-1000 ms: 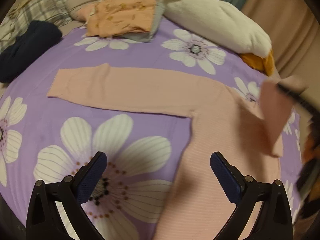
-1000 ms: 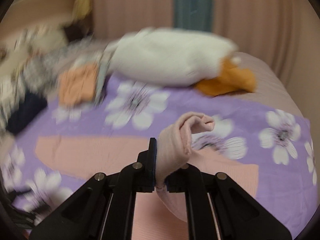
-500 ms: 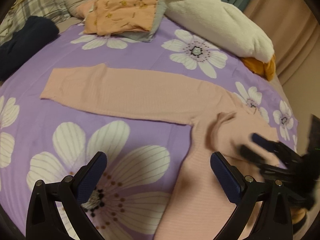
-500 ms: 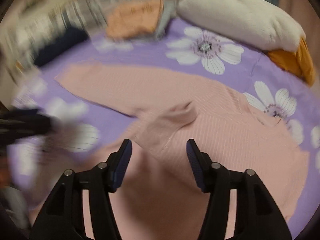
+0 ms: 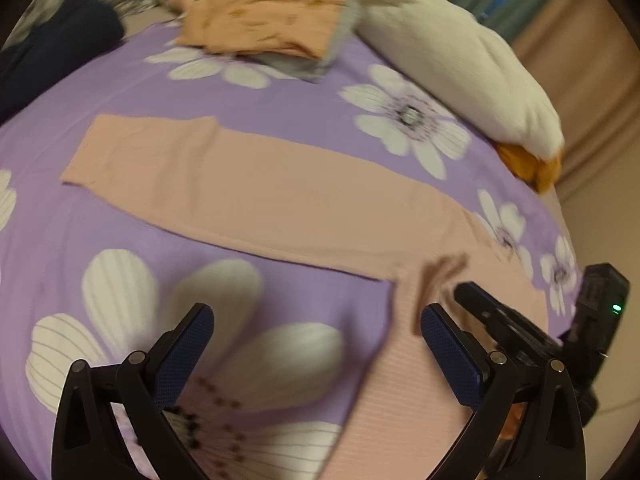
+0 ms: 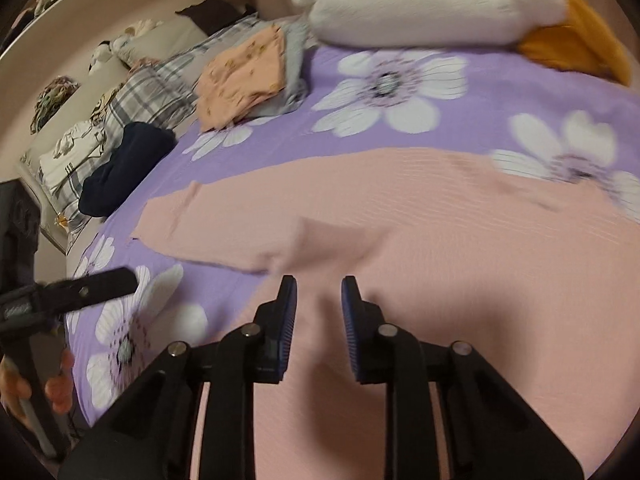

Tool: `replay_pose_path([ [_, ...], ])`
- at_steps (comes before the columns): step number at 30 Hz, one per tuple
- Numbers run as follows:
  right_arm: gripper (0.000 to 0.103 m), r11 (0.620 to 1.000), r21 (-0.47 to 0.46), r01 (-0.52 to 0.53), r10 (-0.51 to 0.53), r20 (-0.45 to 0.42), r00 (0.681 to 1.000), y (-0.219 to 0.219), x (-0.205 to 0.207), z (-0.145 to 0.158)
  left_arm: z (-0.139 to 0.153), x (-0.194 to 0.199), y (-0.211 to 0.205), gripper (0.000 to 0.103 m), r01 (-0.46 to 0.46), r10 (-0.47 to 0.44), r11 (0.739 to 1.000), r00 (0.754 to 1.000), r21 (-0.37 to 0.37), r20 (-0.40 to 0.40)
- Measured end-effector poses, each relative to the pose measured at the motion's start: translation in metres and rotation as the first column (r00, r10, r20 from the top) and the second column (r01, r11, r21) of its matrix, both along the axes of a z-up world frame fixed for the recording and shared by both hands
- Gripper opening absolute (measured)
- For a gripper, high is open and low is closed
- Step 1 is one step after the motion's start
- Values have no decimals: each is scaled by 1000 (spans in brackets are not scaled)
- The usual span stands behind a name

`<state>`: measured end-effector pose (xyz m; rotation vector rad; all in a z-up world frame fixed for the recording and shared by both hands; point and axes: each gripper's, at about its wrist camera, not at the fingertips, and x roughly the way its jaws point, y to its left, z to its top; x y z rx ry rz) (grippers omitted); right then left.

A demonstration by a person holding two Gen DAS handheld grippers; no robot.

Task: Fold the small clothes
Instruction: 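Fold the held sleeve across the shirt body and open the right gripper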

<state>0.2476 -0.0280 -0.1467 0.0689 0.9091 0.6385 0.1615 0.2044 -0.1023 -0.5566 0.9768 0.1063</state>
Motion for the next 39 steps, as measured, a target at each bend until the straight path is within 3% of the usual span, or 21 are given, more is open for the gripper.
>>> replay_pose_path([
  [5,23,992,-121,19,-26,-56,998,41,33,-32,-5,-7,38,102,-99,99,995,995,-17,-10],
  [7,25,995,-93,22,-27,-57,998,43,37,-28,-7,-12,52,102,-133,133,991,991,-33,-4],
  [10,26,999,19,28,-26,-59,998,25,28,-9,-13,-18,77,102,-185,186,978,983,-94,2],
  [13,26,999,31,21,-21,-7,1000,3,2,8,-18,-23,97,102,-235,240,959,971,-157,14],
  [24,33,992,108,71,-72,5,997,-53,-48,9,-48,-21,151,102,-319,372,852,927,-416,50],
  [34,36,986,128,105,-110,38,993,-72,-59,14,-57,-3,164,102,-328,417,831,902,-449,112],
  [39,37,987,116,116,-120,32,992,-74,-60,10,-57,6,170,102,-343,439,833,887,-434,142],
])
